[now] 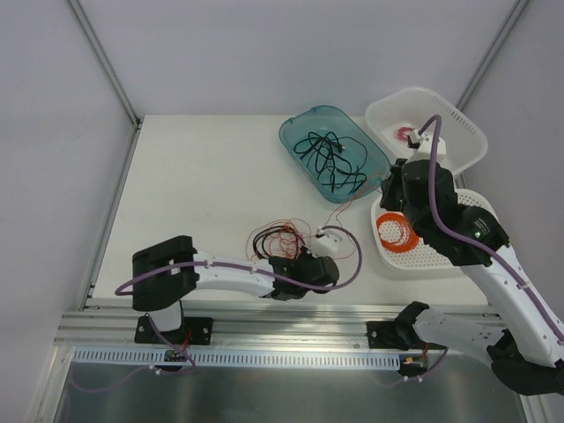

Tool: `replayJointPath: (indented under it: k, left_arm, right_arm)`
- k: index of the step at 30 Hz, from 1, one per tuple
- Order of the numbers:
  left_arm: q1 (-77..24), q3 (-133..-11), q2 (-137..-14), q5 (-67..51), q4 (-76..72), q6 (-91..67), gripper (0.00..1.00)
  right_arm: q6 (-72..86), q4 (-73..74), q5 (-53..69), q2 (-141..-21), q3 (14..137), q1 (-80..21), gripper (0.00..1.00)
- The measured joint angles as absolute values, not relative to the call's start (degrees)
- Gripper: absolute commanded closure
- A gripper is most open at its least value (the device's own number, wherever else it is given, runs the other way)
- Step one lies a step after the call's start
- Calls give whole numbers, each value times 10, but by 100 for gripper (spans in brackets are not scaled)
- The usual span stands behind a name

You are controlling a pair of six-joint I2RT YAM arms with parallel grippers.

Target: Untangle the cables

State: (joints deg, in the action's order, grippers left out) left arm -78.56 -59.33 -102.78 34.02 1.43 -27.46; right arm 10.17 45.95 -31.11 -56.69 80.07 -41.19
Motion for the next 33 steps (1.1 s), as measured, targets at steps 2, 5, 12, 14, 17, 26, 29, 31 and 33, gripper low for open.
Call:
replayJointPath:
  k: [2, 5, 12, 14, 17, 26, 29, 31, 33]
  left_arm:
    - [-766, -561, -976, 351, 31, -285, 100]
    - [-710, -507, -877, 362, 50, -305, 100]
    - [-542, -397, -686, 360, 76, -338, 100]
    - [-486, -382, -676, 351, 94, -349, 100]
    - [-394, -361, -676, 328, 116, -365, 100]
    - [-226, -347, -677, 257, 146, -383, 100]
    - [-204, -347, -687, 239, 150, -384, 100]
    - [-201, -347, -693, 226, 154, -383, 97]
    - [-202, -347, -693, 210, 158, -382, 92]
  right_arm:
    - [95, 470, -323, -558, 801, -410, 99]
    - [81, 484, -344, -540, 801, -398, 99]
    - [54, 515, -382, -498, 814, -375, 99]
    - [49, 518, -385, -492, 824, -374, 99]
    - [40, 522, -386, -482, 838, -373, 99]
    - [20, 529, -371, -474, 885, -373, 99]
    - [6, 530, -355, -483, 912, -373, 99]
    - [-5, 530, -346, -495, 939, -373, 99]
    - [-18, 531, -341, -511, 972, -373, 99]
